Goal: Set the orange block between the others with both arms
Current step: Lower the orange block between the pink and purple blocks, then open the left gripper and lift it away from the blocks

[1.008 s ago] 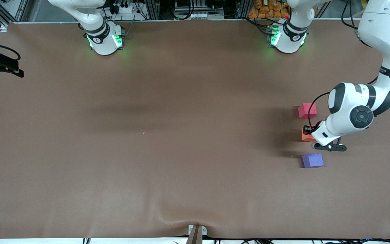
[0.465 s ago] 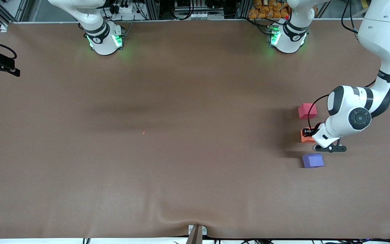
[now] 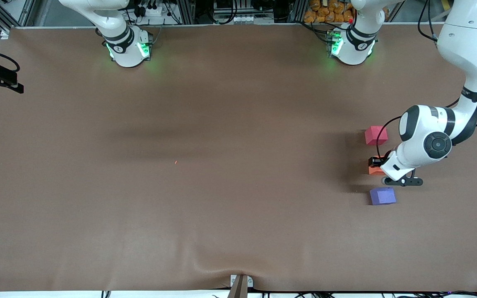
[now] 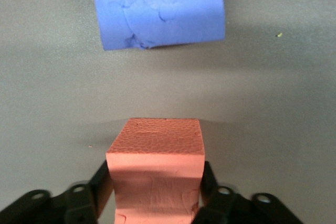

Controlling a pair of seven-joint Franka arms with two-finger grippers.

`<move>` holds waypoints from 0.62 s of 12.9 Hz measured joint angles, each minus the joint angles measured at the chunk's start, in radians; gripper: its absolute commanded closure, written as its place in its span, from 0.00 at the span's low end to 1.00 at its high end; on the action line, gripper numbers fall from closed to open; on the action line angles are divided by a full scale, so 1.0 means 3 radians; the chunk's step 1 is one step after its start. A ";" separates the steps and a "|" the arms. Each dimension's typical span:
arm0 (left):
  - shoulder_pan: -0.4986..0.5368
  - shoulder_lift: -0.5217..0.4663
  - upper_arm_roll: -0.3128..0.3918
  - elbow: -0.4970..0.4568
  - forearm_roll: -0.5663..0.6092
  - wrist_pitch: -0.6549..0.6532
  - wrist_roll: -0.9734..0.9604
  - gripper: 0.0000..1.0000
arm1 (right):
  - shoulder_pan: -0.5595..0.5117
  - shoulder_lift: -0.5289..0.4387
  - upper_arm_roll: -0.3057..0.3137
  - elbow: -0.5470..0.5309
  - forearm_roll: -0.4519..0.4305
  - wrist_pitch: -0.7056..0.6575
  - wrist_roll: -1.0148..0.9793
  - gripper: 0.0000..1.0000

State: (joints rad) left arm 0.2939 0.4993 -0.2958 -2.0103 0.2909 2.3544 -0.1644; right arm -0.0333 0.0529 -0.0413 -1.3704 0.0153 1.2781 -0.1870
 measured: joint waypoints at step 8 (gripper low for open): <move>-0.0002 -0.0336 -0.0160 0.0634 0.0004 -0.0829 -0.0132 0.00 | 0.0000 0.0000 -0.0003 0.0002 0.0000 -0.0002 0.0000 0.00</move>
State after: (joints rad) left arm 0.2932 0.3984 -0.3439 -1.8202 0.2920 2.1057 -0.2040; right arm -0.0333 0.0529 -0.0423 -1.3697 0.0153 1.2776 -0.1870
